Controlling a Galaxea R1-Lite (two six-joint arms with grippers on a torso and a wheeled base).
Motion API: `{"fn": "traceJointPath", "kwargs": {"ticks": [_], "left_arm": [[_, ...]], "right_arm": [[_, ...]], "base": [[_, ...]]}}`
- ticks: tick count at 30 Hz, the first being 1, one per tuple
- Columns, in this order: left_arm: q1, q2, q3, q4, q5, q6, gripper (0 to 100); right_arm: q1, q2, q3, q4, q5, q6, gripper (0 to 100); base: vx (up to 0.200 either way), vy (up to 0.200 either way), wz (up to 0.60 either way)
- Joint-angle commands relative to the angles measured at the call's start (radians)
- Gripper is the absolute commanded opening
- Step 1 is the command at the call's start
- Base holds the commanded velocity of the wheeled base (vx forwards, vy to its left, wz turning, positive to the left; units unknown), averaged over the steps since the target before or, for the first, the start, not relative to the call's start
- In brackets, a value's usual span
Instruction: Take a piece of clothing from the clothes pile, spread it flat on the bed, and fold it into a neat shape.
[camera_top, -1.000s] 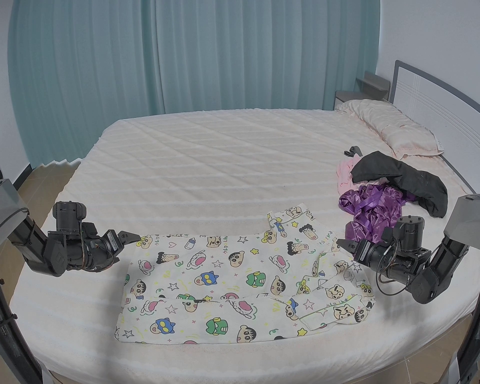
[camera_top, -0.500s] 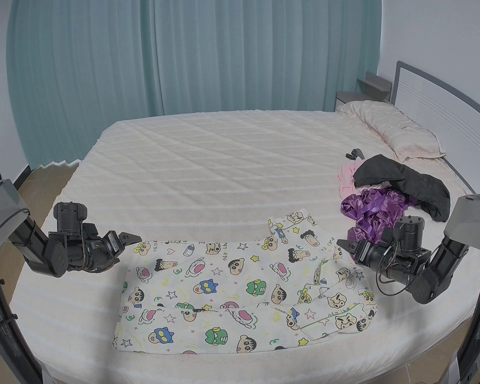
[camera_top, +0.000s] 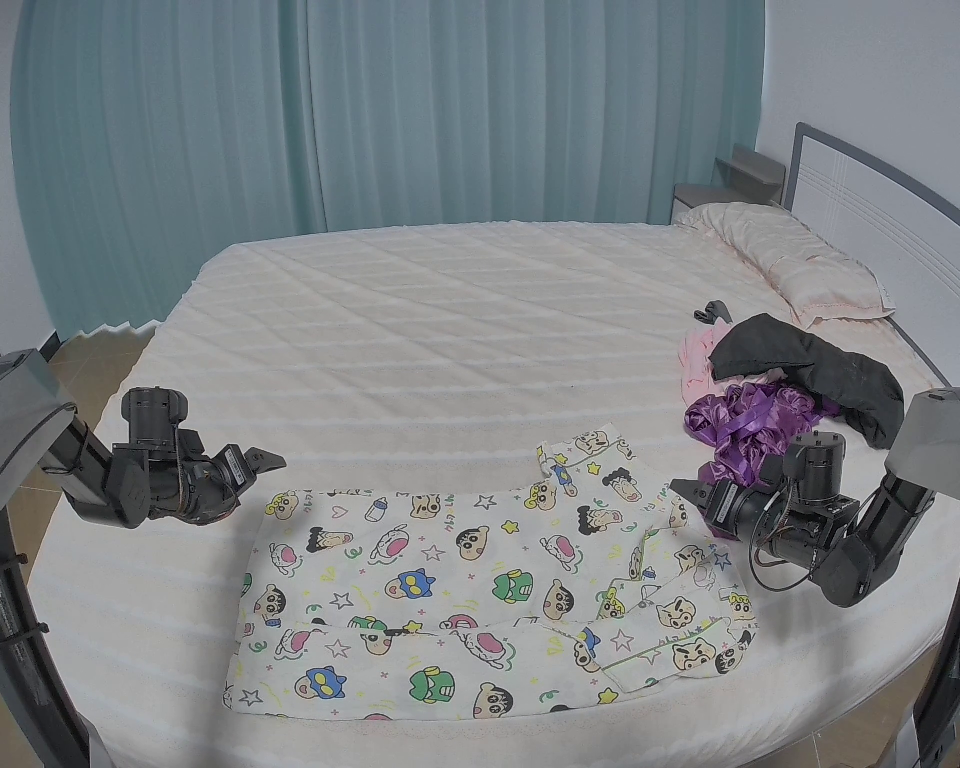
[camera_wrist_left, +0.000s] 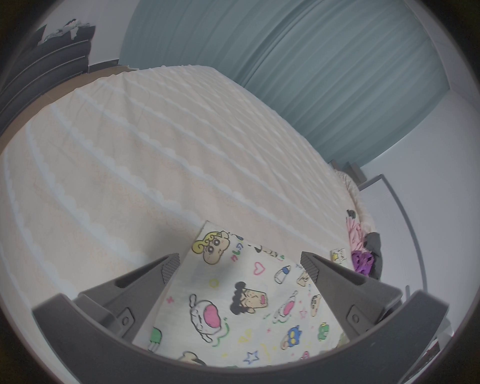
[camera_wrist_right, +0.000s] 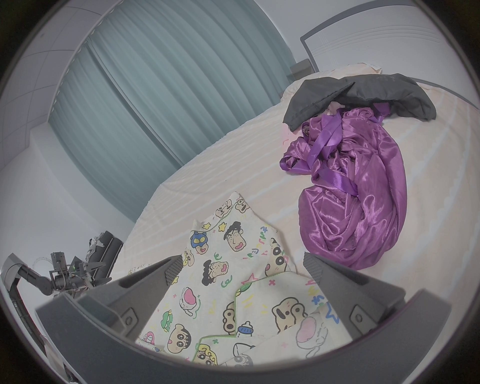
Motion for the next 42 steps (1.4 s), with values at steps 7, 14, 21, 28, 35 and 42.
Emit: {"fn": "traceJointPath", "kwargs": {"ticks": [7, 14, 21, 28, 35, 42], "left_arm": [[0.007, 0.177, -0.154, 0.099, 0.017, 0.236, 100], [0.001, 0.251, -0.235, 0.101, 0.008, 0.253, 100], [-0.005, 0.303, -0.316, 0.102, 0.003, 0.251, 100], [-0.019, 0.323, -0.326, 0.102, -0.058, 0.244, 100], [-0.022, 0.317, -0.31, 0.102, -0.066, 0.244, 0], [-0.007, 0.241, -0.272, 0.101, -0.061, 0.242, 0]], "right_arm": [[0.025, 0.005, -0.046, 0.081, 0.0, 0.001, 100], [0.022, 0.013, -0.046, 0.081, 0.0, 0.001, 100], [0.022, 0.017, -0.046, 0.081, 0.0, 0.001, 100], [0.024, 0.019, -0.051, 0.083, 0.0, 0.001, 100], [0.025, 0.016, -0.148, 0.186, -0.001, -0.004, 100], [0.024, 0.074, -0.436, 0.423, 0.0, -0.005, 100]], "base": [[0.0, 0.0, 0.0], [0.0, 0.0, 0.0], [0.0, 0.0, 0.0], [0.0, 0.0, 0.0], [0.0, 0.0, 0.0], [0.0, 0.0, 0.0]]}}
